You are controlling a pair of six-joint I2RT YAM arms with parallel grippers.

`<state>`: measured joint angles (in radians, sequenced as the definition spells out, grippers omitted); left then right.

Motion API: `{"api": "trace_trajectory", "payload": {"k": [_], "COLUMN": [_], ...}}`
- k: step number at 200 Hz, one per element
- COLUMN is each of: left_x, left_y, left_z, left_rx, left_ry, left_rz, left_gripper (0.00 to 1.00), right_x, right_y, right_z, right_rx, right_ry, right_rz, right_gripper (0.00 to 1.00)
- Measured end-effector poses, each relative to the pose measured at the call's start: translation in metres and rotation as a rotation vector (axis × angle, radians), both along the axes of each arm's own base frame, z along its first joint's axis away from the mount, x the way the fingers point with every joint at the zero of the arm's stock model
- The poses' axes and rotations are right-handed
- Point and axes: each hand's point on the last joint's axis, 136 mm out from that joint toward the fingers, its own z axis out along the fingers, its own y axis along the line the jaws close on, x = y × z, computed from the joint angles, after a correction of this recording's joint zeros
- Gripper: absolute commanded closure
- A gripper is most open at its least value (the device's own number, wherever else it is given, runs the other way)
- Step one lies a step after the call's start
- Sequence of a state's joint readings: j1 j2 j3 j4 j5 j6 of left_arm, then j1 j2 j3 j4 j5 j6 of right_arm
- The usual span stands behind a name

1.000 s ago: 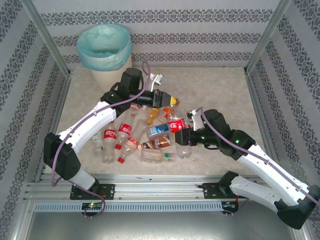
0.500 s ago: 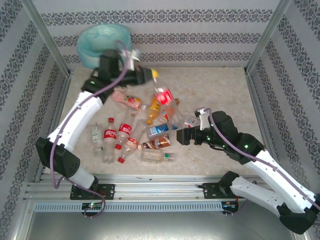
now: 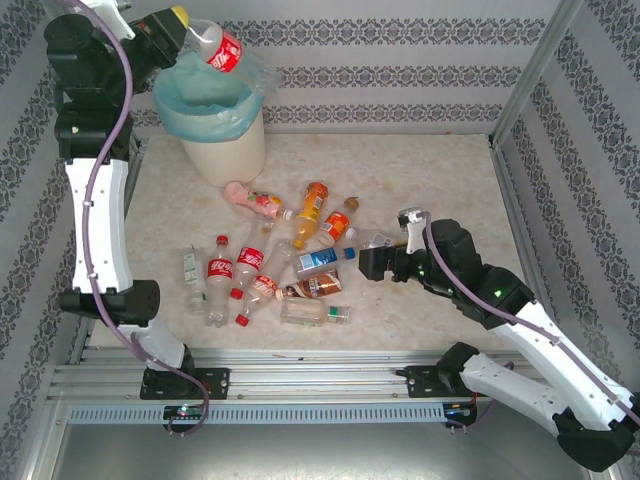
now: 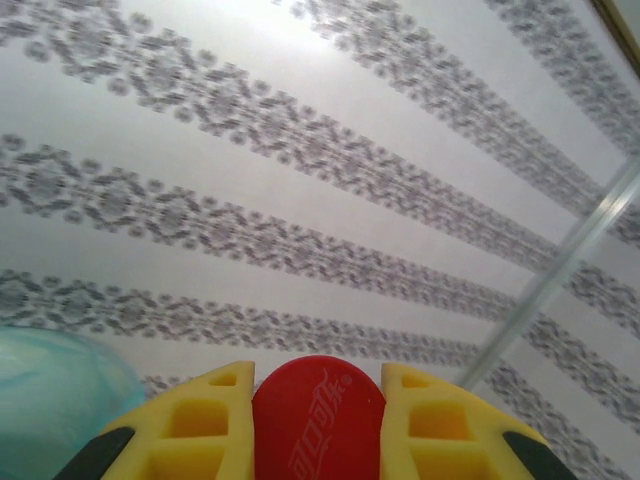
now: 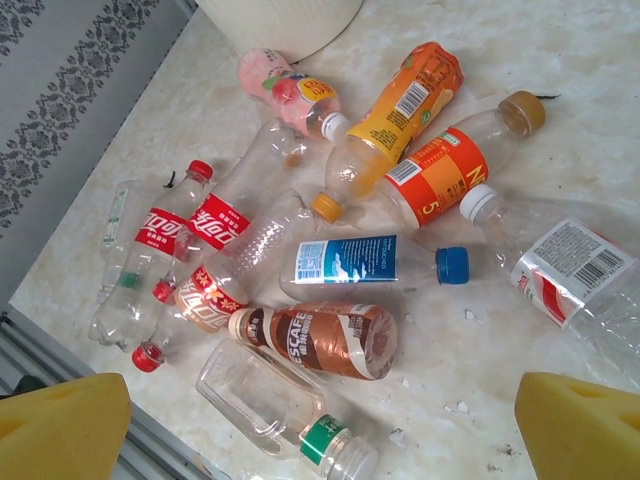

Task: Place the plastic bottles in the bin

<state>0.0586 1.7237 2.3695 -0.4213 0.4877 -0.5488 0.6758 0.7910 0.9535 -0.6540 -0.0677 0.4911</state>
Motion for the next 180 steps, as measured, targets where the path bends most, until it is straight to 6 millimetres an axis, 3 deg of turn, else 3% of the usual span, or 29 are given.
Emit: {"api": "trace_trajectory", "payload": {"k": [29,53,92,140,180], "left_x": [0.036,0.053,0.063,0.086,0.125], "left_y": [0.022,0.045,0.092,0.098,0.103], "left_z": [-0.026,-0.044,-0.044,-0.041,-0.089], "left_rx": [0.023,0.025,-0.005,-0.024,0.007], "left_ry": [0.043,0.078,0.044,-0.027,0.049], "left_rz": [0.111,0.189,0.300,0.305,0.307], "left_gripper": [1.00,1.00,1.00,1.00,1.00], "right_x": [0.000,-0.002,-0.004,-0.005,-0.008], "right_y": [0.000,-0.002,-0.003,-0.003,0.001], "right_z": [0.003,-0.002,-0.012,-0.020,-0.025], "right_rx": [0.029,0.041,0.048,0.048,0.049], "right_ry": [-0.013,-0.001,0.025,0.052,0.070], "right_rz": [-0.009,-0.020,-0.033,-0.043,-0.032], "right_gripper": [0.02,0.02,0.02,0.02,0.03]}}
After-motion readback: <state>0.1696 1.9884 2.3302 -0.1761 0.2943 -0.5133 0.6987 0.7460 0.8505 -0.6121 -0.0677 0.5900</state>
